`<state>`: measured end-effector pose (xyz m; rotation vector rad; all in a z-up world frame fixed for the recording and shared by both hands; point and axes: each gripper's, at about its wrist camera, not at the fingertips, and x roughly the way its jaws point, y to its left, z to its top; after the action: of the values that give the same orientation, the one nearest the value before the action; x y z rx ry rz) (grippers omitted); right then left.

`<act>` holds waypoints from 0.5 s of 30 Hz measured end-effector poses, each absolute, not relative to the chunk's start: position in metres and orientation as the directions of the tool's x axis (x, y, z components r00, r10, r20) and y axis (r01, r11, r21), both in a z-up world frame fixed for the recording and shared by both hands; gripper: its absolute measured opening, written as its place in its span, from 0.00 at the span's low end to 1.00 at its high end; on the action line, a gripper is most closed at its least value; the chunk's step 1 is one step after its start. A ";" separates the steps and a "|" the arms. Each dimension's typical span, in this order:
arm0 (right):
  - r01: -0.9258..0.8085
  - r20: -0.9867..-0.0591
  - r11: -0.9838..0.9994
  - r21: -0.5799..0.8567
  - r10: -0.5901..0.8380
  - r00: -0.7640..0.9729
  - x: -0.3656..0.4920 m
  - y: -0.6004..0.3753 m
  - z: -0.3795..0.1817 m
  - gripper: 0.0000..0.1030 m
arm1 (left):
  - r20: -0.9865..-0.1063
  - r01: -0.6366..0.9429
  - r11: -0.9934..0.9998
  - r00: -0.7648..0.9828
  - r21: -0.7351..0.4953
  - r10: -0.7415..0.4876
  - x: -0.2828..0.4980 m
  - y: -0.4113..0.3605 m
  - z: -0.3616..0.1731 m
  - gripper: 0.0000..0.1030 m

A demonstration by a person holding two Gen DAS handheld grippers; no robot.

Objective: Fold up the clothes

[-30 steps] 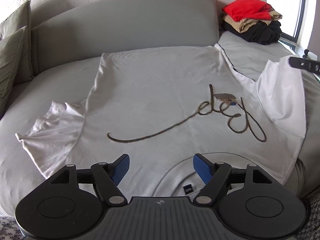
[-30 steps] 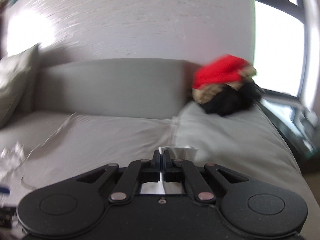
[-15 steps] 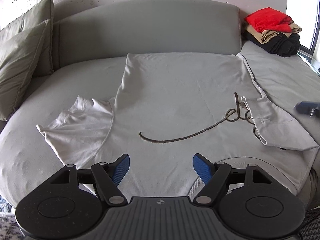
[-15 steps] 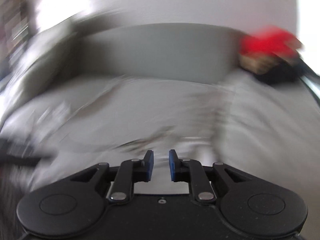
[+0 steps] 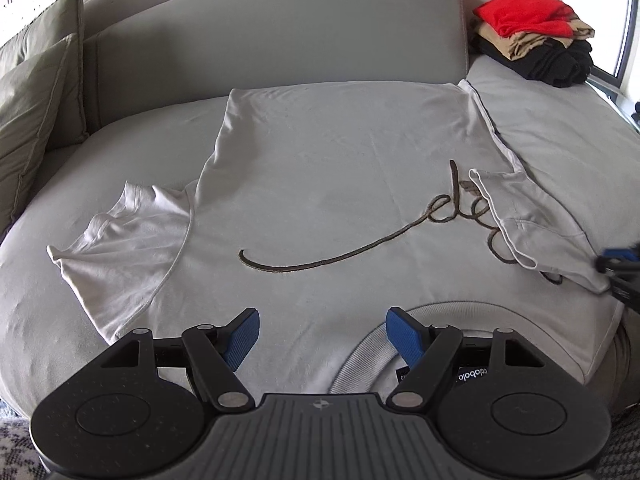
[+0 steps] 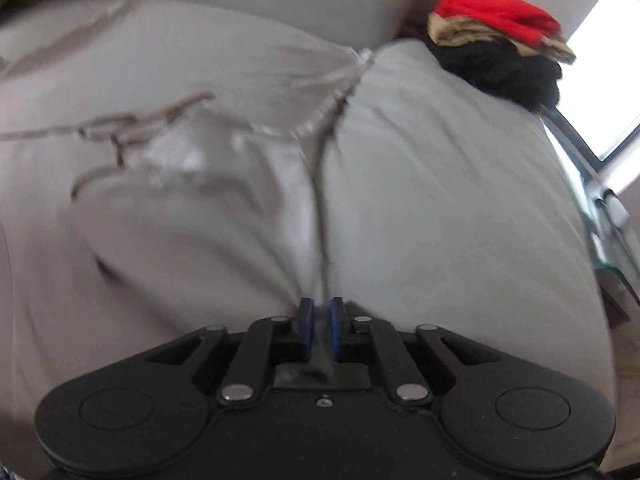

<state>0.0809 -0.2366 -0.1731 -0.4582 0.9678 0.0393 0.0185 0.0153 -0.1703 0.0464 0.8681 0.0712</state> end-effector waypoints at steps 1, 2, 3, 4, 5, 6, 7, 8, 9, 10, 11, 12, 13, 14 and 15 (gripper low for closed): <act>-0.222 -0.810 0.912 -0.345 -0.170 0.560 0.077 -0.243 -0.172 0.00 | -0.760 -0.044 0.996 0.645 0.074 0.085 0.018 0.015 -0.170 0.71; -0.210 -0.820 0.920 -0.331 -0.171 0.547 0.073 -0.249 -0.170 0.00 | -0.759 -0.044 0.996 0.645 0.079 0.088 0.018 0.015 -0.170 0.71; -0.187 -0.823 0.943 -0.277 -0.132 0.553 0.071 -0.257 -0.164 0.00 | -0.758 -0.044 0.996 0.646 0.083 0.092 0.018 0.016 -0.170 0.71; -0.163 -0.823 0.962 -0.219 -0.093 0.560 0.069 -0.264 -0.158 0.00 | -0.757 -0.047 0.995 0.647 0.084 0.095 0.018 0.017 -0.170 0.71; -0.140 -0.821 0.977 -0.161 -0.053 0.568 0.067 -0.271 -0.152 0.00 | -0.756 -0.050 0.995 0.647 0.084 0.096 0.017 0.018 -0.169 0.71; -0.118 -0.816 0.988 -0.101 -0.014 0.578 0.065 -0.279 -0.146 0.01 | -0.756 -0.052 0.995 0.647 0.083 0.097 0.017 0.020 -0.169 0.71; -0.096 -0.809 0.995 -0.040 0.024 0.587 0.063 -0.286 -0.140 0.03 | -0.756 -0.055 0.995 0.647 0.082 0.099 0.016 0.021 -0.169 0.71; -0.097 -0.795 0.995 -0.005 0.055 0.604 0.064 -0.286 -0.137 0.03 | -0.756 -0.057 0.995 0.647 0.079 0.098 0.016 0.023 -0.169 0.71; -0.100 -0.779 0.995 0.030 0.086 0.621 0.064 -0.286 -0.133 0.04 | -0.756 -0.057 0.995 0.648 0.079 0.097 0.016 0.024 -0.169 0.71; -0.104 -0.762 0.993 0.065 0.116 0.637 0.065 -0.285 -0.130 0.04 | -0.756 -0.057 0.995 0.647 0.081 0.098 0.017 0.024 -0.170 0.71; -0.108 -0.744 0.989 0.099 0.146 0.652 0.065 -0.285 -0.127 0.04 | -0.758 -0.059 0.995 0.644 0.085 0.103 0.018 0.024 -0.171 0.71; -0.113 -0.724 0.985 0.133 0.175 0.668 0.066 -0.285 -0.123 0.04 | -0.760 -0.060 0.994 0.641 0.089 0.107 0.020 0.024 -0.172 0.71; -0.133 -0.735 0.980 0.145 0.197 0.649 0.071 -0.277 -0.127 0.04 | -0.763 -0.062 0.994 0.637 0.092 0.111 0.022 0.024 -0.173 0.71; -0.153 -0.746 0.976 0.157 0.219 0.629 0.075 -0.270 -0.131 0.04 | -0.764 -0.064 0.993 0.635 0.096 0.114 0.022 0.023 -0.174 0.71; -0.173 -0.756 0.970 0.169 0.240 0.609 0.080 -0.262 -0.134 0.04 | -0.765 -0.065 0.993 0.633 0.099 0.118 0.022 0.023 -0.175 0.71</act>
<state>0.0802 -0.2621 -0.1343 0.0818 0.8852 0.2388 0.0225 0.0230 -0.1747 0.0639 0.8791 0.1046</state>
